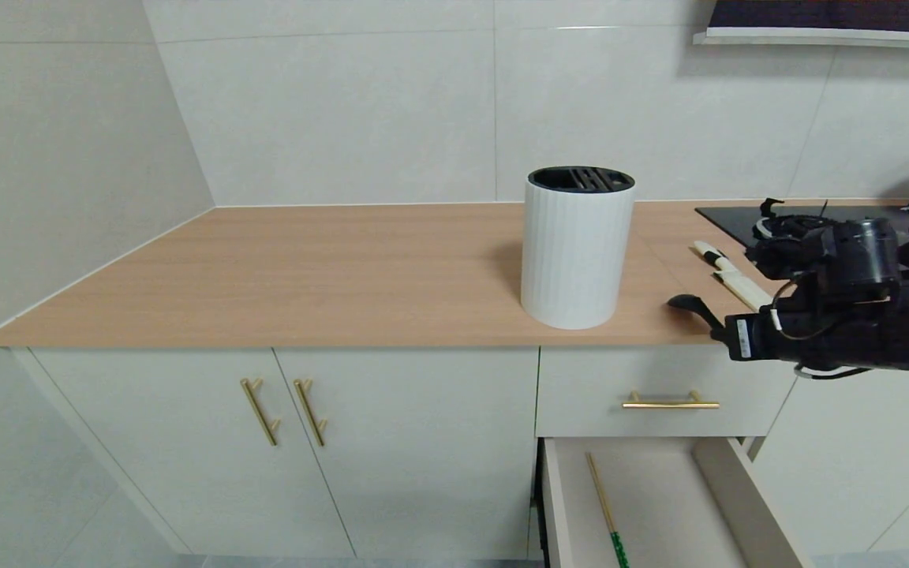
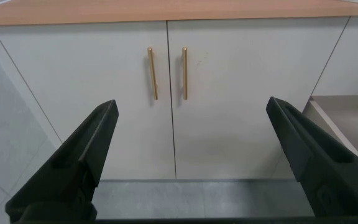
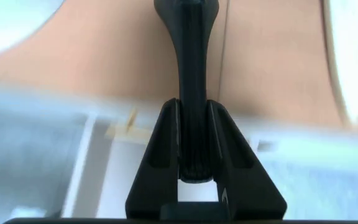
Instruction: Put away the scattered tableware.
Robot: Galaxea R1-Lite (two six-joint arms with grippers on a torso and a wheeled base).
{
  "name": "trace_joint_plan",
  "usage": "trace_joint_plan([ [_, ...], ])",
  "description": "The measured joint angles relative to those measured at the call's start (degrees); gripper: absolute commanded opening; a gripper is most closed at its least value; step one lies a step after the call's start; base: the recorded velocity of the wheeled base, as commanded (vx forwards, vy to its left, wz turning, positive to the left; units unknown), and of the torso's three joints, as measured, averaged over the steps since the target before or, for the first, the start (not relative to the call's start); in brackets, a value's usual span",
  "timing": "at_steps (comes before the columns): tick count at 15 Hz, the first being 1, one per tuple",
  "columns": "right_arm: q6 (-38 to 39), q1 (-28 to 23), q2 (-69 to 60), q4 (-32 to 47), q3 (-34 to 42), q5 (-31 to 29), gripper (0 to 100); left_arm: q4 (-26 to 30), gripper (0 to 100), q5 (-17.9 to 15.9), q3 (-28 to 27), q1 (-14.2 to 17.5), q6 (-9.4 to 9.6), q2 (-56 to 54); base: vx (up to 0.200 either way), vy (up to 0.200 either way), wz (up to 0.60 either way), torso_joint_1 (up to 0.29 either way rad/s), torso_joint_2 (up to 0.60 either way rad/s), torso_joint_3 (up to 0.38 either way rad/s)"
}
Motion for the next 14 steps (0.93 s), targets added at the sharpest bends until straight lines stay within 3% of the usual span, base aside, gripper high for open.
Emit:
trace_joint_plan([
  [3, 1.05, 0.51, -9.29, 0.71, 9.26, 6.9, 0, 0.0, 100, 0.0, 0.0, 0.0, 0.0, 0.0, 0.0, 0.0, 0.0, 0.0, 0.0, 0.0],
  [7, 0.99, 1.27, -17.4, 0.68, 17.57, 8.42, 0, 0.0, 100, 0.02, 0.0, 0.0, 0.0, 0.0, 0.0, 0.0, 0.0, 0.0, 0.0, 0.0],
  [14, -1.33, 1.46, -19.74, 0.49, 23.27, 12.4, 0, -0.02, 100, 0.02, 0.0, 0.0, 0.0, 0.0, 0.0, 0.0, 0.0, -0.022, 0.05, 0.033],
])
